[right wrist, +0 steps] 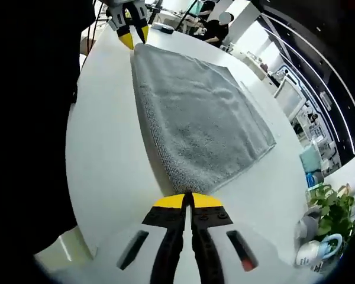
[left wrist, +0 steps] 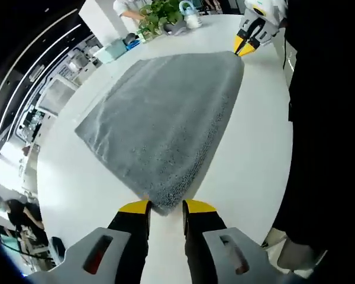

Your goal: Fold the towel on the table until its edges align and the towel forms a compact rectangular stack.

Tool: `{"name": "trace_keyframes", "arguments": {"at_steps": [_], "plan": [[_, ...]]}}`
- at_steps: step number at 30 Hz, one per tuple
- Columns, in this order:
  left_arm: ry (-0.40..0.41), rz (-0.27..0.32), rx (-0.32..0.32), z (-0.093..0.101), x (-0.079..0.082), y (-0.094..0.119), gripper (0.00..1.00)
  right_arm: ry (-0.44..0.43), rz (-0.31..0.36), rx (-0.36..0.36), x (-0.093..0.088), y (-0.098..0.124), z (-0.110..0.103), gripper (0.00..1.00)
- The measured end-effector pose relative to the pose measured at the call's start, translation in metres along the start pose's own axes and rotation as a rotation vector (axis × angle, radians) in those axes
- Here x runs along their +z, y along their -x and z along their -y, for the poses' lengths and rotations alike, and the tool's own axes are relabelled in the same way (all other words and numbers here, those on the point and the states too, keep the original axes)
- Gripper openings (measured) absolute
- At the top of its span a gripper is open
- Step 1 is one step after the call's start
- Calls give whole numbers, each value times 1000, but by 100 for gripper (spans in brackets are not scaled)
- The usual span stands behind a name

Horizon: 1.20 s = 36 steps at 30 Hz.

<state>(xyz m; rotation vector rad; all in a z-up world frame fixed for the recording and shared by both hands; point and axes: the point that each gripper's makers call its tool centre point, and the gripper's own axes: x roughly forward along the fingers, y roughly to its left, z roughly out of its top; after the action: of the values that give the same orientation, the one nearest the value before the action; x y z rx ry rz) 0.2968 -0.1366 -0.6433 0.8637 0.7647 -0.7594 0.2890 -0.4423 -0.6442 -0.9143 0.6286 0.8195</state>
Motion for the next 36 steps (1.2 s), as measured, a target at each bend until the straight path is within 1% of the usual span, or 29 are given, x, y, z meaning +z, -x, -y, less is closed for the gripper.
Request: {"name": "trace_keyframes", "arguments": {"at_steps": [3,5,6,7,9,10,11,13,15,16,17,19,22,27,29,30,31,32,33,34,35,36], "plan": [[-2,-4,-26,5,2,-3,18,-13,-7,12,-4,-3,-4,0],[6,-13,-28,4,1,-6,15,-35,3,7,-3,-3,-3,0],[11,-12,-30,3,1,-6,15,-60,13,4,-2,-3,-2,0],[18,1,-42,4,4,-7,14,-72,22,8,-1,-3,-2,0],[17,-5,-57,5,3,-11,10,-83,28,22,-1,-3,-3,0],[10,-14,-65,6,2,-12,7,-76,42,54,1,-3,-8,0],[-4,-22,-70,6,2,-12,4,-71,54,63,2,-2,-8,0],[0,-32,-68,6,3,-11,3,-47,48,54,2,1,-7,0],[9,-36,-64,5,4,-10,3,-37,46,75,2,3,-10,0],[12,-38,-64,6,3,-10,3,-41,49,80,1,4,-12,2],[16,-37,-65,6,2,-10,3,-46,51,85,1,4,-13,7],[41,-34,-71,6,2,-11,3,-65,43,98,-1,3,-17,13],[56,-35,-78,6,2,-12,3,-38,20,87,-3,0,-17,11],[68,-35,-79,6,1,-13,3,-49,7,72,-2,-5,-12,8],[83,-35,-76,6,2,-13,3,-65,-2,70,-3,-6,-11,5],[87,-34,-75,6,1,-13,3,-64,-18,62,-6,-6,-11,2],[93,-33,-73,6,1,-13,3,-63,-13,60,-6,-6,-11,1],[97,-31,-72,6,1,-13,3,-84,-5,64,-6,-7,-12,1],[107,-28,-71,6,1,-13,3,-123,0,63,-6,-7,-12,0],[136,-22,-69,6,1,-13,3,-199,18,63,-7,-7,-11,0],[159,-17,-70,6,1,-13,3,-214,23,65,-6,-7,-10,0],[210,-6,-66,5,1,-14,3,-269,29,71,-7,-6,-10,0]]}}
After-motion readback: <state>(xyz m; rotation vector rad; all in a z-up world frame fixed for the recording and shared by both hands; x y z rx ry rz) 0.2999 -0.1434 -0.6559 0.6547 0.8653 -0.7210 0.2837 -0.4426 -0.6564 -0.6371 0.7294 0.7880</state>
